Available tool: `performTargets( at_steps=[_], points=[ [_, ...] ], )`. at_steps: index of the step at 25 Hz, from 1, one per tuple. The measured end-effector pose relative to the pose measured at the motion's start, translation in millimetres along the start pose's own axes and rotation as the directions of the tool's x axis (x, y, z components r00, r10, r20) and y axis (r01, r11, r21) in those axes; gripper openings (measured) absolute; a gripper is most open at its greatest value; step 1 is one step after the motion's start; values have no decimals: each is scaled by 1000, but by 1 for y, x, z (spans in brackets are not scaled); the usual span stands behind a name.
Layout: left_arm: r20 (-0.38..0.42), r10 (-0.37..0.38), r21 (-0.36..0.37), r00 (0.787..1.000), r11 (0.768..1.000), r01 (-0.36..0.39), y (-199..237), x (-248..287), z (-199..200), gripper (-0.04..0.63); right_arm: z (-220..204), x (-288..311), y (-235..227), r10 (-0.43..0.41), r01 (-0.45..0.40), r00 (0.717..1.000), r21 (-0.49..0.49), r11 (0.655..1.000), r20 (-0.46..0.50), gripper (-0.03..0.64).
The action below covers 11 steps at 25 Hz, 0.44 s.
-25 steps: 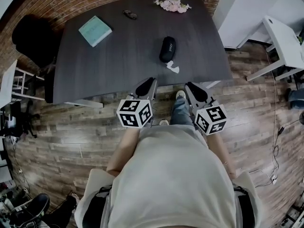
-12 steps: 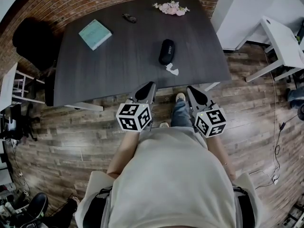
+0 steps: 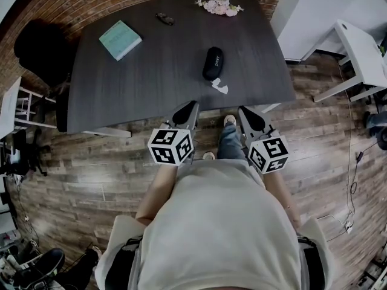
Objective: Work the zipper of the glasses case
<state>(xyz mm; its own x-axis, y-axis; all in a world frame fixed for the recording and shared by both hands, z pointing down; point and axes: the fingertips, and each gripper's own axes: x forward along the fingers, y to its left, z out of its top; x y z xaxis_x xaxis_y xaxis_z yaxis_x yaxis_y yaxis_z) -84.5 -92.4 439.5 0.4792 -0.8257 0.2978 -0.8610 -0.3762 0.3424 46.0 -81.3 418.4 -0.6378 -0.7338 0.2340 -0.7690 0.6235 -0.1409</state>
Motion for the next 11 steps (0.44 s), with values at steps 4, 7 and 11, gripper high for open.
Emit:
performTargets(
  at_steps=[4,7,11],
  points=[
    [-3,0,-4,1000,1000,0,1,3,0,18,0,1,-4,-1,1,1000,1,1000,-1,3],
    [-8,-1,-4,1000,1000,1,1,5,-1,12,1,2,-6,-2,2,1000,2,1000,-2,3],
    [-13,-8,-5,1000,1000,8,-1,7,-2,11,0,3,-8,-1,1,1000,4,1000,-3,3]
  ],
)
